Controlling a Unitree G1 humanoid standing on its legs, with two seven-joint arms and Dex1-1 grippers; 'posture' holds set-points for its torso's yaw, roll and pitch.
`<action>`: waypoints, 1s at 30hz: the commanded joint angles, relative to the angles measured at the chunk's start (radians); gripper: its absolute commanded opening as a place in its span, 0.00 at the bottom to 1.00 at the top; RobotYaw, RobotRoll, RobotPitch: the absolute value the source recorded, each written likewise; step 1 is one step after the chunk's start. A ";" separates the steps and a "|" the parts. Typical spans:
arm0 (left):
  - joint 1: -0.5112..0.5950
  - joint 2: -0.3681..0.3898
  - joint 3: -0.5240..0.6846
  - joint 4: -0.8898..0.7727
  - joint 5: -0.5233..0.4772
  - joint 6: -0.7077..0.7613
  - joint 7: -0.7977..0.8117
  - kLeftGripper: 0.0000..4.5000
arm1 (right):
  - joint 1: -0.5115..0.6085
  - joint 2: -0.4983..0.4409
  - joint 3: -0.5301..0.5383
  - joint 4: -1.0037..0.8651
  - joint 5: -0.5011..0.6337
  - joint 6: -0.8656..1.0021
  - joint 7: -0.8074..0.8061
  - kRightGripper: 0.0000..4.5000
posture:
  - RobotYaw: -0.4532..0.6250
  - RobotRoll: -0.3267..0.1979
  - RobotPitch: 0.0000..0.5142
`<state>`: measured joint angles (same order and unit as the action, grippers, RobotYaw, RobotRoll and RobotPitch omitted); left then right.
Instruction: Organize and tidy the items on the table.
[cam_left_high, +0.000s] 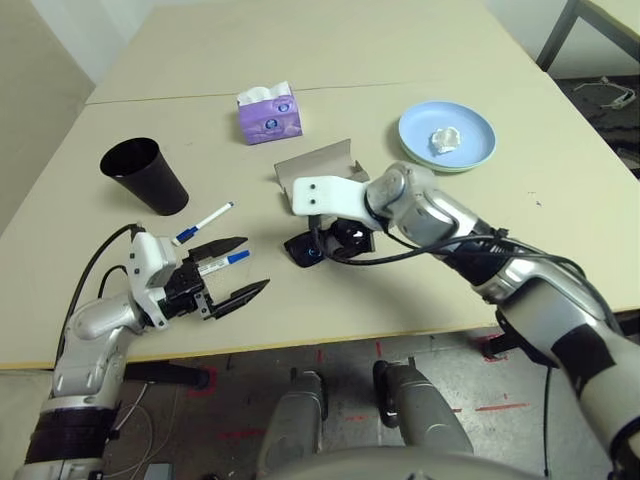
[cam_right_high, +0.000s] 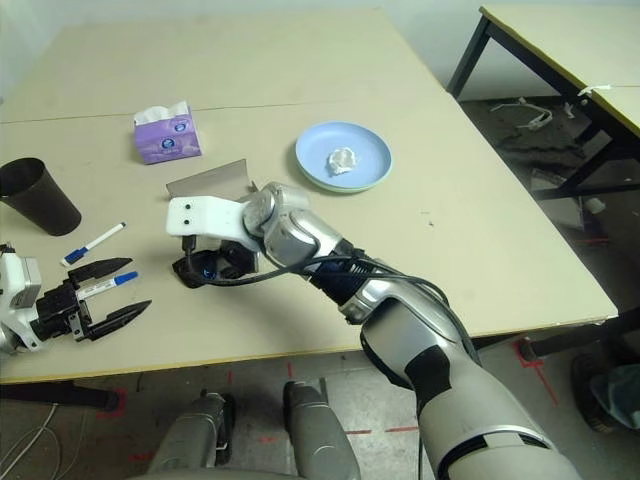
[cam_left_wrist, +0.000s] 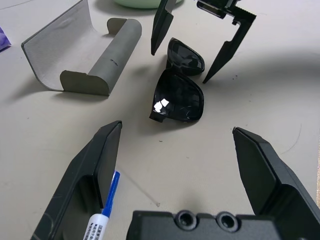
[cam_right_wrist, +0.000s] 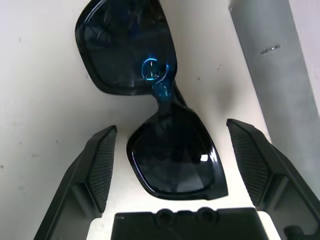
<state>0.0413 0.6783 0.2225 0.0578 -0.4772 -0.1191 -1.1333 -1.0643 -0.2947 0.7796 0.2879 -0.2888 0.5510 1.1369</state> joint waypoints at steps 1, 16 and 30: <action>0.012 -0.004 -0.001 -0.002 0.010 -0.010 0.000 1.00 | 0.006 0.018 0.009 0.006 -0.017 -0.024 0.016 1.00 | 0.35 0.62 0.35; 0.009 -0.008 -0.004 0.003 0.016 -0.016 0.001 1.00 | 0.025 0.036 0.008 -0.010 -0.038 -0.039 0.032 1.00 | 0.36 0.62 0.34; 0.012 -0.015 -0.009 0.010 0.020 -0.021 -0.002 1.00 | 0.033 0.039 -0.009 0.011 -0.059 -0.085 0.040 0.61 | 0.36 0.62 0.35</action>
<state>0.0413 0.6665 0.2210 0.0598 -0.4666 -0.1349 -1.1313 -1.0455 -0.2591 0.7677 0.3011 -0.3416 0.4748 1.1670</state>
